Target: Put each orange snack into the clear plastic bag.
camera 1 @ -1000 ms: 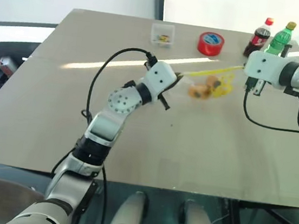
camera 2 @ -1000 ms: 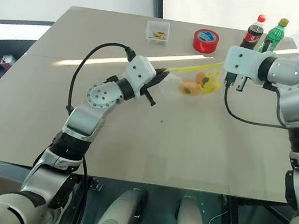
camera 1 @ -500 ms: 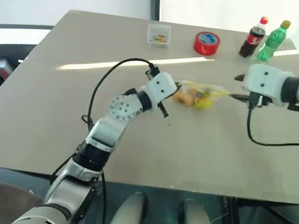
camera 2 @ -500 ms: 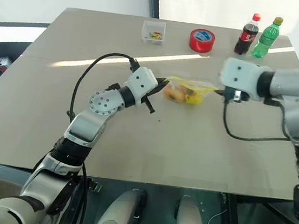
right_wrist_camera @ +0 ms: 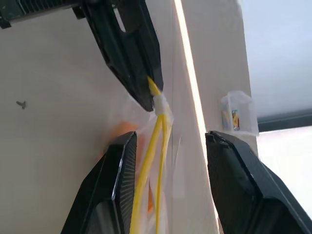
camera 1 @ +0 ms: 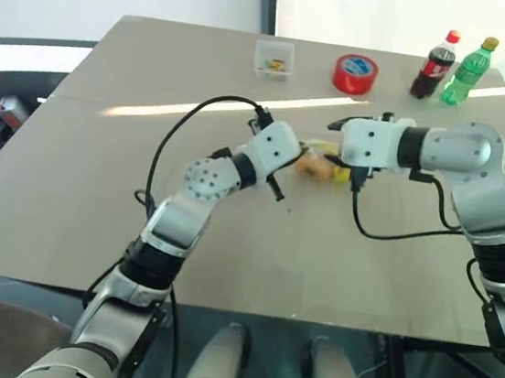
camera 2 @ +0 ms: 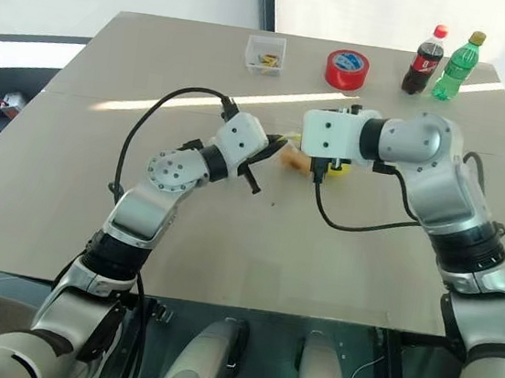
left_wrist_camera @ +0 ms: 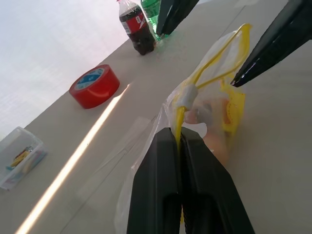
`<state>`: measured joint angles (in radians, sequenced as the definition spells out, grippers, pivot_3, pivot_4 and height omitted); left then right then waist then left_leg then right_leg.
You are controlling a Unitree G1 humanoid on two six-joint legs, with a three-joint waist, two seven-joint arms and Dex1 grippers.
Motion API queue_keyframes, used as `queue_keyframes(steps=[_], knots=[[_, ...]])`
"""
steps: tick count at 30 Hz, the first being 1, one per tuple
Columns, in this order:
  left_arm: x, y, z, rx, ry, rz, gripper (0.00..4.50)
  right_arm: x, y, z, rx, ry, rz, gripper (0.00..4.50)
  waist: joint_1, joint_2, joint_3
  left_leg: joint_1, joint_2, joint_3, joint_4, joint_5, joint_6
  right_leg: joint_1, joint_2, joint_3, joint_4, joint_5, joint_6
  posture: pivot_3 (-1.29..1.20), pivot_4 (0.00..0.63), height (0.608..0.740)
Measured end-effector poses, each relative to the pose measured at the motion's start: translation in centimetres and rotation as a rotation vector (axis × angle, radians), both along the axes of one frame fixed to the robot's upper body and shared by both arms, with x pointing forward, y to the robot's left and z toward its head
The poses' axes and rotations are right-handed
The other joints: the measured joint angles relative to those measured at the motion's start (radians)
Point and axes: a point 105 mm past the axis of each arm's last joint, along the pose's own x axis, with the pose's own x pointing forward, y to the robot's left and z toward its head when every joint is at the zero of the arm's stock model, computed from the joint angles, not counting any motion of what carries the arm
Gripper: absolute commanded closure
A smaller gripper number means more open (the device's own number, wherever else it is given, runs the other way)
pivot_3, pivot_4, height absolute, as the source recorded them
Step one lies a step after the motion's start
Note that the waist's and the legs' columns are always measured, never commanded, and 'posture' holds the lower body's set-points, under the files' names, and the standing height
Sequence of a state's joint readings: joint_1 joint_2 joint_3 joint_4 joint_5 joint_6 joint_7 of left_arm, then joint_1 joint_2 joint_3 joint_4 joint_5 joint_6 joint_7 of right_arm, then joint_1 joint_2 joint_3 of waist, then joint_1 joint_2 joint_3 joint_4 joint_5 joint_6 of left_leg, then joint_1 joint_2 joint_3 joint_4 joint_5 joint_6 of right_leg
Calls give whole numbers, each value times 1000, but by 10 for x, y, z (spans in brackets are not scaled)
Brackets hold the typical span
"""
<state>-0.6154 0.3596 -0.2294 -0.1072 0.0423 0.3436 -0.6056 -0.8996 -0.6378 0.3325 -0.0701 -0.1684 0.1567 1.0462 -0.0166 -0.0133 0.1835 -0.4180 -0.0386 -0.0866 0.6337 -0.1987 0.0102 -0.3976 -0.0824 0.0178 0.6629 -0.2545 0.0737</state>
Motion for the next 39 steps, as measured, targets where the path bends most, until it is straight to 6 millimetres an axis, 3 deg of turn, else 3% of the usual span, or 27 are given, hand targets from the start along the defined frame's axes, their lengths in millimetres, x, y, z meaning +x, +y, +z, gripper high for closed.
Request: queue_keyframes(steps=[14, 16, 20, 39], knots=[[3, 4, -2, -22, 66, 28, 4500, 7, 16, -11, -31, -97, 34, 2254, 0, 0, 0, 0, 0, 0, 0, 1, -1, 0, 0, 0, 0, 0, 0, 0, 150, 740], [3, 4, -2, -22, 65, 29, 4500, 7, 16, -10, -31, -107, 36, 2789, 0, 0, 0, 0, 0, 0, 0, 1, -1, 0, 0, 0, 0, 0, 0, 0, 150, 740], [3, 4, -2, -24, 65, 30, 4500, 7, 15, -12, -33, -105, 32, 4474, 0, 0, 0, 0, 0, 0, 0, 0, -1, 0, 0, 0, 0, 0, 0, 0, 150, 740], [4, 4, -2, -28, 63, 38, 4500, 9, 15, -14, -41, -122, 20, 4474, 0, 0, 0, 0, 0, 0, 0, 0, -1, 0, 0, 0, 0, 0, 0, 0, 150, 740]])
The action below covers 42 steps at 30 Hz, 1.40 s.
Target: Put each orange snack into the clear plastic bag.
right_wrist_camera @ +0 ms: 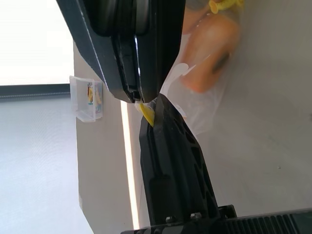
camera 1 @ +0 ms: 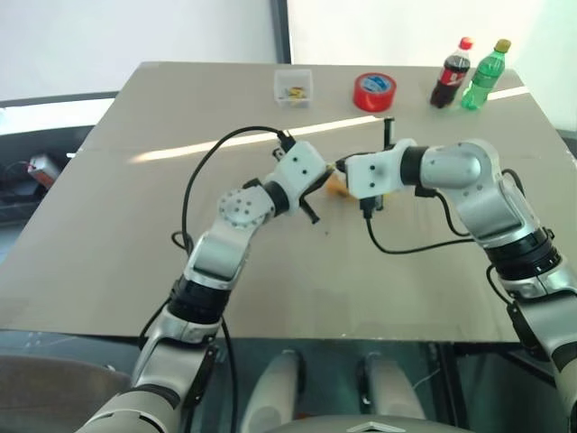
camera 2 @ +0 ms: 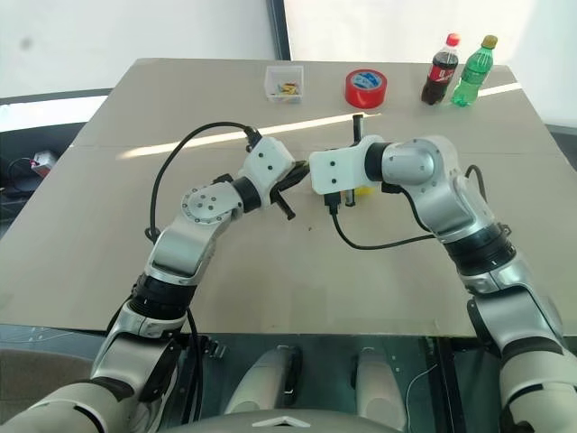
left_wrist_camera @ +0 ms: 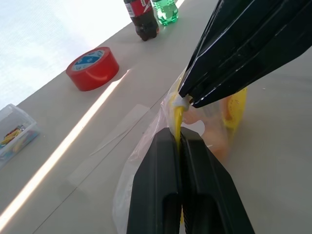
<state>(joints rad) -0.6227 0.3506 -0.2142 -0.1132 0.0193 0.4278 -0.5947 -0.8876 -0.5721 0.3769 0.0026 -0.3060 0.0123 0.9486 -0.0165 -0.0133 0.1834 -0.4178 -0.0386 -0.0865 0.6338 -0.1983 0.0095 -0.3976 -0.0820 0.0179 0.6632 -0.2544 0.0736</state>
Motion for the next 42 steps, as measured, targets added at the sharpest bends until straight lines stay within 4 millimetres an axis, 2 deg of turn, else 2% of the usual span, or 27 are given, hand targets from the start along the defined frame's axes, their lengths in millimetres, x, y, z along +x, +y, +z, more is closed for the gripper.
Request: queue_keyframes(steps=[9, 17, 19, 26, 37, 40, 42], knots=[[0, 0, -1, -1, 2, 2, 4500, 2, -1, 1, 4, -16, -14, 4474, 0, 0, 0, 0, 0, 0, 0, 0, 0, 0, 0, 0, 0, 0, 0, 0, 150, 740], [-1, -1, -3, -6, 8, 3, 4500, 15, -17, -3, -26, -33, -97, 4474, -1, 0, 0, 0, 0, 0, 0, 0, 0, 0, 0, 0, 0, 0, 0, 0, 150, 740], [-1, -1, -3, -7, 8, 3, 4500, 14, -16, -3, -24, -27, -88, 4474, -1, 0, 0, 0, 0, 0, 0, 0, 0, 0, 0, 0, 0, 0, 0, 0, 150, 740], [-1, -3, -3, -16, 7, -1, 4500, -10, 2, 1, -8, 9, 26, 4474, 0, 0, 0, 0, 0, 0, 0, -1, 1, 0, 0, 0, 0, 0, 0, 0, 150, 740], [-1, -4, -3, -15, 8, -4, 4500, -6, 0, 1, -5, -15, -1, 4474, 0, 0, 0, 0, 0, 0, 0, -1, 2, 0, 0, 0, 0, 0, 0, 0, 150, 740], [-1, -5, -3, -14, 8, -5, 4500, -6, 0, 1, -11, -15, 4, 3607, 0, 0, 0, 0, 0, 0, 0, 0, 0, 0, 0, 0, 0, 0, 0, 0, 150, 740], [-2, -5, -4, -12, 9, -8, 4500, -6, 0, 1, -11, -15, 5, 2703, 0, 0, 0, 0, 0, 0, 0, 0, 0, 0, 0, 0, 0, 0, 0, 0, 150, 740]])
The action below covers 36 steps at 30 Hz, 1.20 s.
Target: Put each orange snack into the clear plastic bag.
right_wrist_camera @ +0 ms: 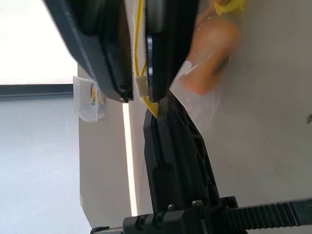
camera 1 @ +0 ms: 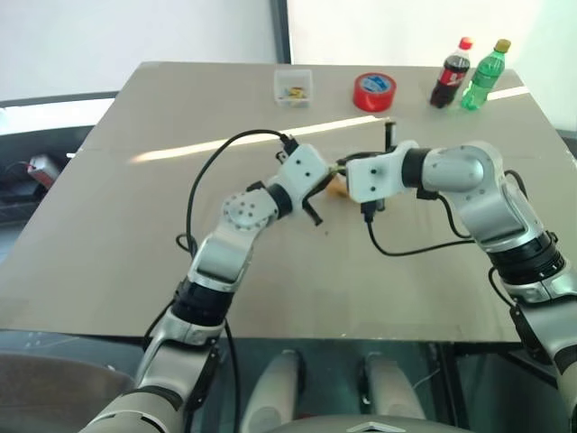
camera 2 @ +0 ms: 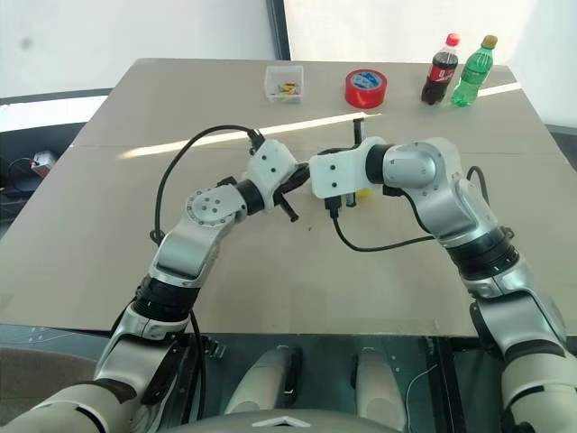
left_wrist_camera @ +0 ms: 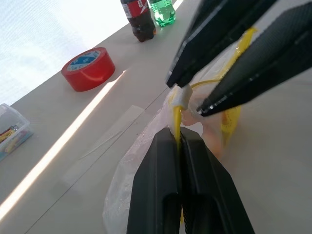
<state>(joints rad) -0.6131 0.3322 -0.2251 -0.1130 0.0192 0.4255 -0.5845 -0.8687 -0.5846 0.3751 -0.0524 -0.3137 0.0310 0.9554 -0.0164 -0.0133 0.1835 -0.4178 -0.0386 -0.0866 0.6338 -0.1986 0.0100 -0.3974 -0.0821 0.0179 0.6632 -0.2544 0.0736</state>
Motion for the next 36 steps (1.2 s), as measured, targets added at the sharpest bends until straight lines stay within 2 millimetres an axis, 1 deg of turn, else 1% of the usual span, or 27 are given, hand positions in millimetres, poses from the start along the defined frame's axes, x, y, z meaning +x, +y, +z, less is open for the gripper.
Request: queue_keyframes(steps=[1, 9, 15, 16, 18, 21, 36], knots=[[0, 0, 0, 0, 0, -1, 4500, 0, 0, 0, 0, 0, 0, 2206, 0, 0, 0, 0, 0, 0, 0, 0, 0, 0, 0, 0, 0, 0, 0, 0, 150, 740], [0, -1, 0, 1, 1, -2, 4500, 0, 0, 0, -5, -7, 5, 2206, 0, 0, 0, 0, 0, 0, 0, 0, 0, 0, 0, 0, 0, 0, 0, 0, 150, 740], [-1, -2, 0, -3, 2, -6, 4500, 4, -2, -4, -32, -20, -8, 2206, 0, 0, 0, 0, 0, 0, 0, 0, 0, 0, 0, 0, 0, 0, 0, 0, 150, 740], [-1, -3, 0, -3, 2, -7, 4500, 5, -3, -5, -35, -21, -11, 2431, 0, 0, 0, 0, 0, 0, 0, 0, 0, 0, 0, 0, 0, 0, 0, 0, 150, 740], [-1, -3, -1, -2, 2, -8, 4500, 4, -3, -5, -38, -24, -9, 3076, 0, 0, 0, 0, 0, 0, 0, 0, 0, 0, 0, 0, 0, 0, 0, 0, 150, 740], [-1, -4, -1, 0, 3, -10, 4500, 4, -3, -5, -42, -29, -5, 4418, 0, 0, 0, 0, 0, 0, 0, 0, 0, 0, 0, 0, 0, 0, 0, 0, 150, 740], [-1, -4, -1, 2, -2, -3, 4500, 7, -5, -7, -62, -51, -14, 4418, 0, 0, 0, 0, 0, 0, 0, 0, 0, 0, 0, 0, 0, 0, 0, 0, 150, 740]])
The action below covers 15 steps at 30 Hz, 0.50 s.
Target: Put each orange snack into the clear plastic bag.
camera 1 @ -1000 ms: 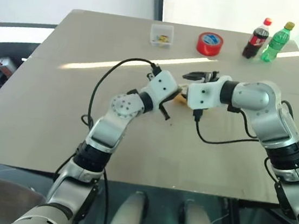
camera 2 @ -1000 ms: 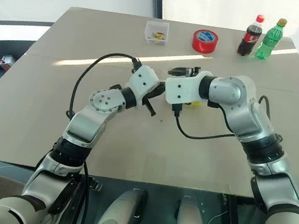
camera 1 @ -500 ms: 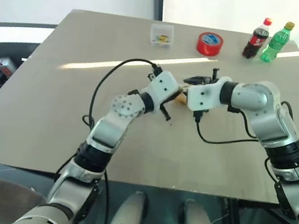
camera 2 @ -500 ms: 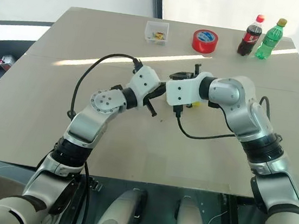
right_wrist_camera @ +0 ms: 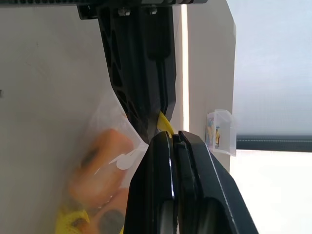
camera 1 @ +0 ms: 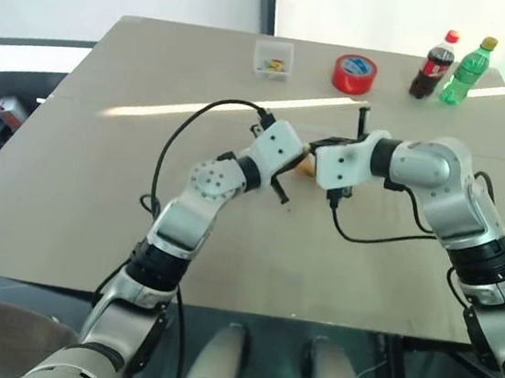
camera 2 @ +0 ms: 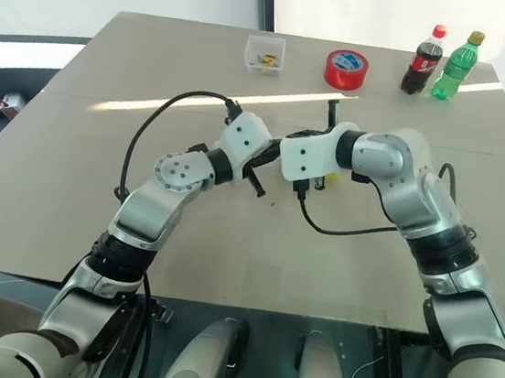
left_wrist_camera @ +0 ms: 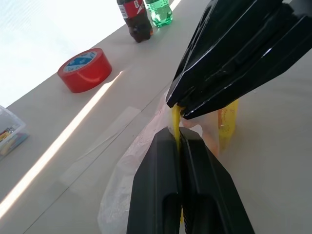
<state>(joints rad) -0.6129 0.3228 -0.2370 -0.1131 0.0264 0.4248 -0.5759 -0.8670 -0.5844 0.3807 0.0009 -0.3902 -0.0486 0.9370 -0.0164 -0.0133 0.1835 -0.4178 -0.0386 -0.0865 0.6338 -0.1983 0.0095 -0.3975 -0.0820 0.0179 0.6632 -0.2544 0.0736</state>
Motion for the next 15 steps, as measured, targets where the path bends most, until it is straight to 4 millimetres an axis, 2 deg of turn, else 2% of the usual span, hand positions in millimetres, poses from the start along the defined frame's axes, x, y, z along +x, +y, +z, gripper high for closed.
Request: queue_keyframes(steps=[5, 12, 15], knots=[[0, -1, 0, -1, 0, -2, 4500, 3, -5, -1, -23, -16, -21, 4418, 0, 0, 0, 0, 0, 0, 0, 0, 0, 0, 0, 0, 0, 0, 0, 0, 150, 740], [-1, -4, -1, -1, 4, -10, 4500, 17, -29, -5, -87, -51, -120, 4418, 0, 0, 0, 0, 0, 0, 0, 0, 0, 0, 0, 0, 0, 0, 0, 0, 150, 740], [-1, -4, -1, -1, 3, -11, 4500, 22, -33, -6, -87, -66, -146, 4418, -1, 0, 0, 0, 0, 0, 0, 0, 0, 0, 0, 0, 0, 0, 0, 0, 150, 740]])
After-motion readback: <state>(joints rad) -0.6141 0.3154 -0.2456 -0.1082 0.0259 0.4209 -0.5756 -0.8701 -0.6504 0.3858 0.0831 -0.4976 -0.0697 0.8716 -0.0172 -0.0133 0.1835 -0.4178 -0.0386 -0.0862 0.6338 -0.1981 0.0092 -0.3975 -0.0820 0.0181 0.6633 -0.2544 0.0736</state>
